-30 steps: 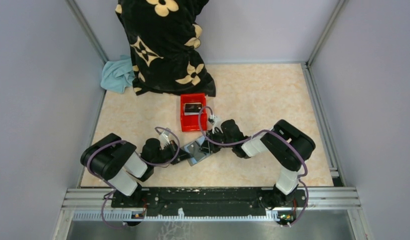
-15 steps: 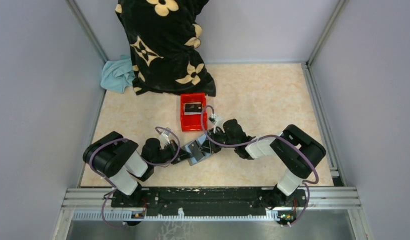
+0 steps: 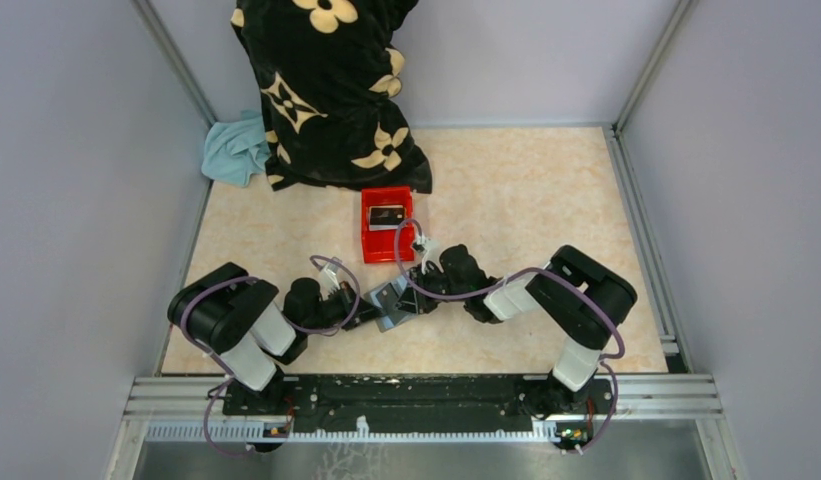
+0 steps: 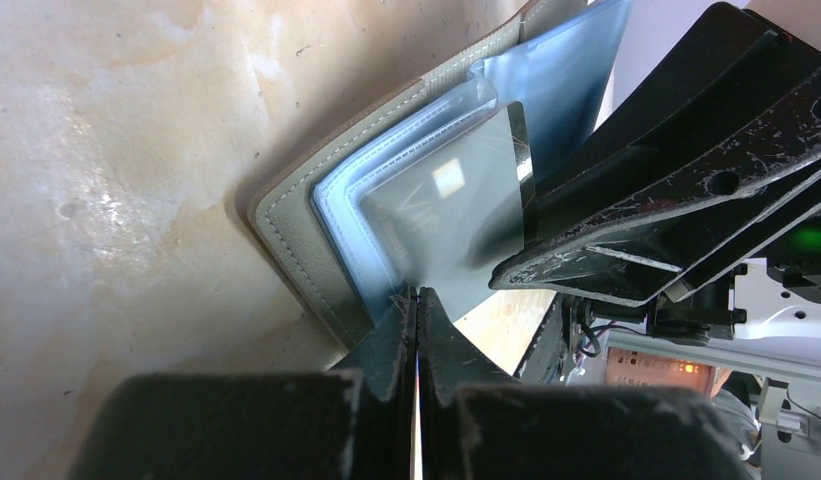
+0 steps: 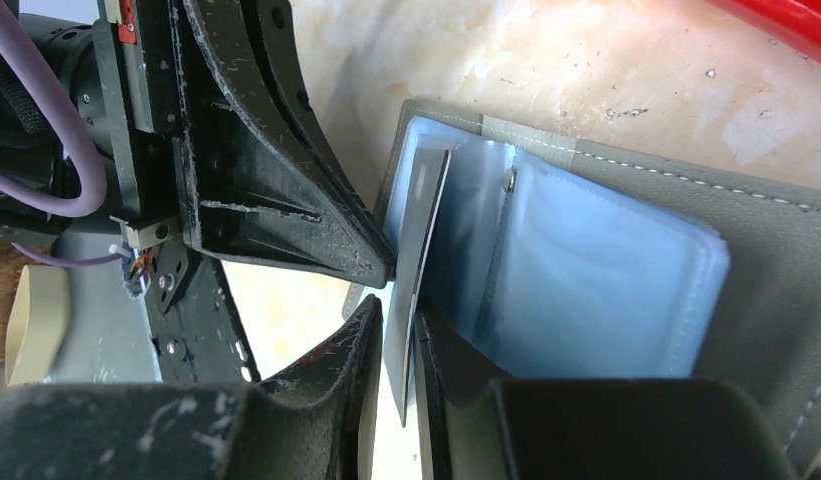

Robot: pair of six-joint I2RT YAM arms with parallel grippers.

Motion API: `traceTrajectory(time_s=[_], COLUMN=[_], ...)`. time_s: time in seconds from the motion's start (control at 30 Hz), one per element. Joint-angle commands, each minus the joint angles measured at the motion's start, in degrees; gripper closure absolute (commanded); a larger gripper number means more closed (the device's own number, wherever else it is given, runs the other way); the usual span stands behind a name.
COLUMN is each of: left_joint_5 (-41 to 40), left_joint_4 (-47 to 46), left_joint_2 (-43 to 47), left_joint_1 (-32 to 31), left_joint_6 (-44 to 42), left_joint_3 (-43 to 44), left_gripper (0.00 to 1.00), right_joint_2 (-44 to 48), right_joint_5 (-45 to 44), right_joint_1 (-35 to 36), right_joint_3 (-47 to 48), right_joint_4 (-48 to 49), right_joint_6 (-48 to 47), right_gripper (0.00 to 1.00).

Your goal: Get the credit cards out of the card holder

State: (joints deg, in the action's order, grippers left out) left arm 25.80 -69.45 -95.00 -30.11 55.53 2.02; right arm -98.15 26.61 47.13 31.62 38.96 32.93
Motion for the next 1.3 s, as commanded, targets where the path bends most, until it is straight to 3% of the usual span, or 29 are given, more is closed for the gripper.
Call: traceTrajectory(time_s=[0.0,0.7,1.07,1.13,1.27], left_joint_5=[-0.5,-0.8,0.1,1.0,4.4], left_joint_4=[0.4,-0.2,-0.8,-0.8,0.2], left_joint_2=[-1.5,-1.7,-1.0,0.1,3.9], left_joint_1=[0.0,0.2,0.4,0.4,0.4], left_joint_6=[-0.9,-1.2,-1.7,-2.4,-5.4], left_joint_3=[-0.8,-1.8,-1.7,-1.8,-1.0], left_gripper=[1.0,1.0,1.0,0.93,0.53], right_joint_2=[-0.5,5.7,9.1,10.9,14.7], right_joint_5=[1.9,3.8,1.1,0.7,0.5], right_joint_1=[2.0,-5.5,-8.1,-8.7,-9.8], right_joint_3=[1.9,-0.4,-1.0,-1.3,-0.9], right_joint_4=[2.4,1.7,-3.3,-4.3,-8.3], right_joint_6=[0.4,0.8,-2.3,-2.9,-4.9], right_gripper=[0.82,0.88,1.0,1.0,1.0])
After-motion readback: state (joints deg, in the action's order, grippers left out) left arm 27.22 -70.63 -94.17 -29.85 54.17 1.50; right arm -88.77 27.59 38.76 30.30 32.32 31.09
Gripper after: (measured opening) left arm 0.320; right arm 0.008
